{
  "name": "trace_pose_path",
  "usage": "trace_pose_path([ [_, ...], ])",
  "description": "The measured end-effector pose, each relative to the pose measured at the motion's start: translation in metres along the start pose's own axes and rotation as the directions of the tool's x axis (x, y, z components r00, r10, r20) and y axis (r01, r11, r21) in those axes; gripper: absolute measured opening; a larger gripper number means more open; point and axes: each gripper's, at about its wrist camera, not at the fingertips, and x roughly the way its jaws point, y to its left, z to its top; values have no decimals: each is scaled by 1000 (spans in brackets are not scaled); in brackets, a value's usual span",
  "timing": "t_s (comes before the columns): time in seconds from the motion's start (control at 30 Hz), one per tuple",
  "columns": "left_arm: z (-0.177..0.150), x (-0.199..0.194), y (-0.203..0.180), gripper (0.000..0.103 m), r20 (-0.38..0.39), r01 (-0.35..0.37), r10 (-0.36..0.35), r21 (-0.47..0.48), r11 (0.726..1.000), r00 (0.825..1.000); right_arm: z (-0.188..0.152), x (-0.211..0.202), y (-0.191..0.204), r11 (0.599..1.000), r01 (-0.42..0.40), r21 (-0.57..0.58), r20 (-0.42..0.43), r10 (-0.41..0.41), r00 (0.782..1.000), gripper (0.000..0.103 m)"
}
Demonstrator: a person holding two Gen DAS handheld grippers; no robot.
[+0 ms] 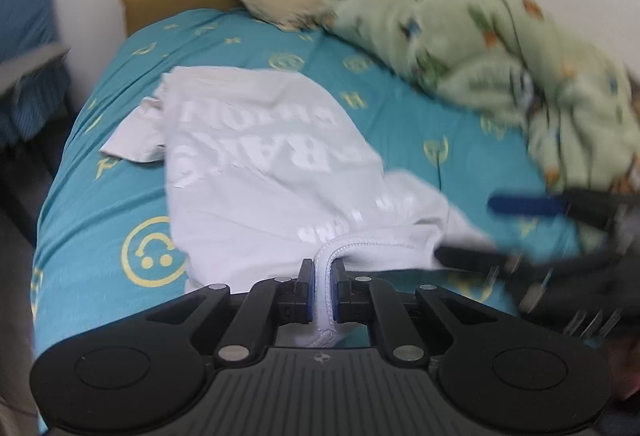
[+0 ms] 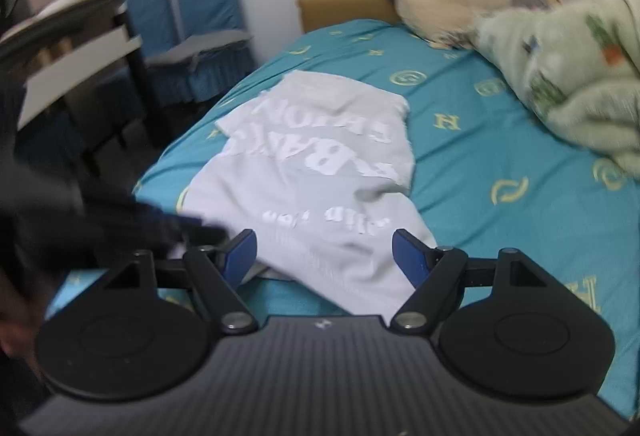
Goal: Fold clothes
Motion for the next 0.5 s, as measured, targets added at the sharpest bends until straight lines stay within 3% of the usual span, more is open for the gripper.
trace_pose_path([
  [0.13, 8, -13, 8, 8, 46, 31, -28, -71, 997, 999, -6, 23, 26, 984, 41, -173, -30, -46, 998, 76],
  [0.2, 9, -16, 11, 8, 62, 34, -29, -87, 996, 998, -8, 39, 34, 953, 162, -257, -11, -171, 985, 76],
  [0.23, 9, -17, 13, 8, 67, 35, -28, -97, 995, 997, -7, 42, 35, 928, 246, -280, 30, -248, 968, 76],
  [0.3, 8, -17, 14, 8, 75, 47, -39, -106, 993, 996, -3, 35, 31, 892, 386, -236, 147, -360, 921, 76],
  [0.37, 8, -18, 14, 8, 89, 56, -46, -109, 992, 995, 4, 13, 15, 908, 413, -72, 241, -386, 890, 76],
  [0.43, 9, -23, 13, 8, 134, 54, -38, -113, 992, 990, 8, -7, -3, 906, 415, 89, 300, -421, 856, 87],
  [0.47, 10, -27, 14, 8, 157, 65, -46, -122, 990, 987, 8, -6, -11, 893, 433, 124, 268, -451, 852, 89],
  [0.5, 10, -32, 15, 8, 176, 69, -44, -138, 988, 983, 6, 0, -21, 887, 437, 152, 201, -460, 865, 86],
])
